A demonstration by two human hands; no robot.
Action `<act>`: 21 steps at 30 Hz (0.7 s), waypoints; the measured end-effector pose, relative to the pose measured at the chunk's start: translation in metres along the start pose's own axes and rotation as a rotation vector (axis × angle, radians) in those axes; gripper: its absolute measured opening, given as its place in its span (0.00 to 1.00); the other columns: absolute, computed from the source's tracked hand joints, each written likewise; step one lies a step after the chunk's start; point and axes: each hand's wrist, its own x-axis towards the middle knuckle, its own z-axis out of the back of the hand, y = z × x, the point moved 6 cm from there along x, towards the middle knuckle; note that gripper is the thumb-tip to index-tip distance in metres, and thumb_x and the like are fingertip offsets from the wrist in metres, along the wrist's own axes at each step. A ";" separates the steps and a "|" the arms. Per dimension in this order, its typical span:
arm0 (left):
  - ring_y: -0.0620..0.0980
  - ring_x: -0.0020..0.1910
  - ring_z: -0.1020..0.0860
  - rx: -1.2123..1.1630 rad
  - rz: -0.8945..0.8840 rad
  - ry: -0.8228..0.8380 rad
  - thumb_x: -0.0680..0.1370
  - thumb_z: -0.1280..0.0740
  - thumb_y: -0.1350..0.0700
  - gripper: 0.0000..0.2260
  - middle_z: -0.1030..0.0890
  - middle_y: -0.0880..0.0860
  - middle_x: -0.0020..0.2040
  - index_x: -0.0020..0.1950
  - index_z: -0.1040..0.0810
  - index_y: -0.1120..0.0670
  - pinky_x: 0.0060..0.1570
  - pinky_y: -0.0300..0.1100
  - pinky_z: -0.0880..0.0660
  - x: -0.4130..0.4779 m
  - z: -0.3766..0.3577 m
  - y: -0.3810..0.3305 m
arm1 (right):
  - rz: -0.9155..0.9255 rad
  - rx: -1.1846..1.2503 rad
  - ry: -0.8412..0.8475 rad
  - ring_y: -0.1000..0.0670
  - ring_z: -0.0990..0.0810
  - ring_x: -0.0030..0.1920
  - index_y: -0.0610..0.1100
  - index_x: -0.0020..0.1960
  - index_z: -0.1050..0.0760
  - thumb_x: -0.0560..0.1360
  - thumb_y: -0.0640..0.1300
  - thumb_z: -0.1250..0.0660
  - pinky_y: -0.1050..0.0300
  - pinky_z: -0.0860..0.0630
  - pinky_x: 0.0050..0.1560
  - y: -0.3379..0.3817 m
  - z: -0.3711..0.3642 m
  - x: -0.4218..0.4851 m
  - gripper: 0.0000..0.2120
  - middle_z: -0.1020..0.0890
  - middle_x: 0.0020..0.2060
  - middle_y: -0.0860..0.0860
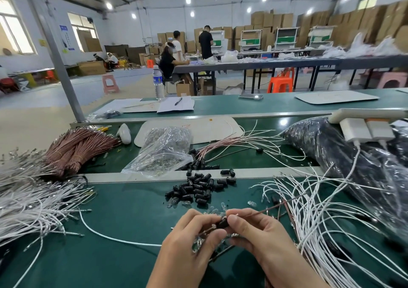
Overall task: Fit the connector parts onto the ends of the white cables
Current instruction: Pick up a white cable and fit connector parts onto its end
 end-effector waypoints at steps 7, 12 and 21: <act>0.38 0.43 0.21 -0.005 0.009 -0.043 0.77 0.35 0.39 0.10 0.23 0.38 0.46 0.56 0.21 0.40 0.42 0.30 0.27 0.002 0.004 0.003 | 0.047 0.028 -0.064 0.48 0.14 0.43 0.42 0.45 0.13 0.60 0.48 0.21 0.58 0.18 0.40 0.007 0.008 0.000 0.15 0.13 0.45 0.41; 0.44 0.46 0.19 0.029 0.020 -0.067 0.79 0.33 0.43 0.07 0.21 0.40 0.48 0.57 0.22 0.39 0.45 0.43 0.22 0.003 0.015 0.007 | 0.093 0.259 -0.190 0.49 0.15 0.38 0.42 0.40 0.13 0.66 0.41 0.27 0.59 0.18 0.34 0.026 0.031 0.000 0.06 0.13 0.42 0.42; 0.44 0.49 0.25 0.250 0.058 -0.158 0.76 0.36 0.45 0.12 0.23 0.35 0.48 0.56 0.18 0.45 0.48 0.36 0.30 0.007 0.047 0.017 | 0.211 0.482 -0.347 0.56 0.17 0.39 0.47 0.44 0.17 0.74 0.46 0.30 0.65 0.19 0.38 0.056 0.072 -0.014 0.05 0.15 0.42 0.51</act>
